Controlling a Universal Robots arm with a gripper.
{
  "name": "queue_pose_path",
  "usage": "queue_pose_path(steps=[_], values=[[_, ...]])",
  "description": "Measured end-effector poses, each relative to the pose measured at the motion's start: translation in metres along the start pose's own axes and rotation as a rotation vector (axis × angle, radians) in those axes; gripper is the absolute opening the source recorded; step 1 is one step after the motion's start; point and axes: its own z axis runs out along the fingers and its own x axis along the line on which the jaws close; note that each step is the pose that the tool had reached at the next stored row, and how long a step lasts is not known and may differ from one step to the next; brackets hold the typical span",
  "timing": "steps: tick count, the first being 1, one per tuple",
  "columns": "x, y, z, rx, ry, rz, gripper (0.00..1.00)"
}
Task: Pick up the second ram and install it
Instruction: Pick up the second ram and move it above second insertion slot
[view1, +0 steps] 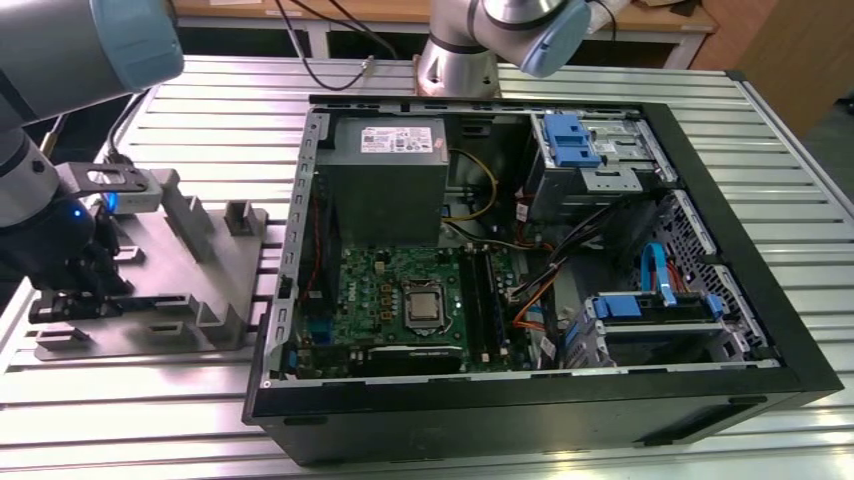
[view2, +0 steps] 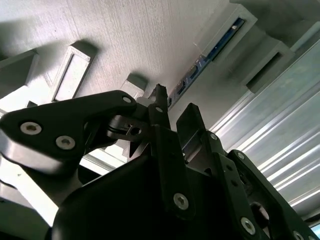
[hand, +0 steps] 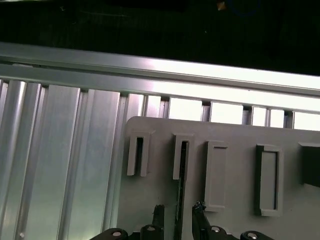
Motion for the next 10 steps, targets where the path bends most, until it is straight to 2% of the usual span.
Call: queue_pose_path(steps=[10], values=[[-0.0010,0.0016,-0.0015,0.0005,-0.0002,0.000,0.36]])
